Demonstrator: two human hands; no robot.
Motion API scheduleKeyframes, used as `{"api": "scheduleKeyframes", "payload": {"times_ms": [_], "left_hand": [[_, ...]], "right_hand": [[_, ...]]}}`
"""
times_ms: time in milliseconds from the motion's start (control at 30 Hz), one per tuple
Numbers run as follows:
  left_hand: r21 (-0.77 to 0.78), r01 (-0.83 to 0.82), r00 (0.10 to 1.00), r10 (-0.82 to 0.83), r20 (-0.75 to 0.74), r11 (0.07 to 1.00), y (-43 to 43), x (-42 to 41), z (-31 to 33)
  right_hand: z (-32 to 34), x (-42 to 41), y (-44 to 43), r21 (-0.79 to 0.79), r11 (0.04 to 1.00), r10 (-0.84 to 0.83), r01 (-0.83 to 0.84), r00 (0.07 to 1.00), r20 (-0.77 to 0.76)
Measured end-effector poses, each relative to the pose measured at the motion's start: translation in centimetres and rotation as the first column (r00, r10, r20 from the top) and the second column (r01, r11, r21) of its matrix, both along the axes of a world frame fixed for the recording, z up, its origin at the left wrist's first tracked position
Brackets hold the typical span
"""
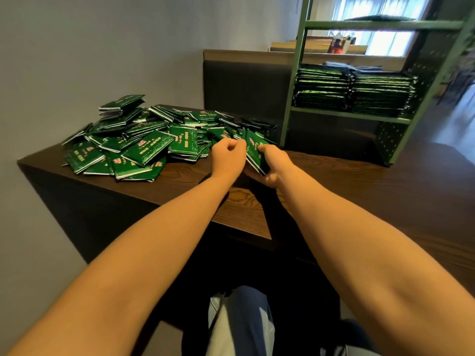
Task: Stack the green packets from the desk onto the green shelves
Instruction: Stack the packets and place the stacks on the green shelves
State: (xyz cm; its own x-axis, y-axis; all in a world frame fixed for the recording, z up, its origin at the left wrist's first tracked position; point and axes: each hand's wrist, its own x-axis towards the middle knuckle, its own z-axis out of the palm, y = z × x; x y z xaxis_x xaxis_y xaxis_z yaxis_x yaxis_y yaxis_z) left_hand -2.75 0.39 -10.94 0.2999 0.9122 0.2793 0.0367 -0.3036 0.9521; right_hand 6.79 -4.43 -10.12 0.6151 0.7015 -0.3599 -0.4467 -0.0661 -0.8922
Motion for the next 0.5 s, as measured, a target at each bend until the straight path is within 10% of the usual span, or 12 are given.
{"api": "scheduleKeyframes", "payload": {"times_ms": [267,500], "left_hand": [[0.199,-0.182,0.89,0.248,-0.383,0.963,5.9,-0.1,-0.7],[0.198,-0.001,0.797,0.12,-0.591,0.98,9.0,4.8,-0.1]], "right_hand": [[-1.7,2.4,2.8,-0.03,0.981,-0.18,0.192,0.954,0.24],[-1.4,5.3,4.0,-0.102,0.95,-0.254,0.296,0.919,0.302]]}}
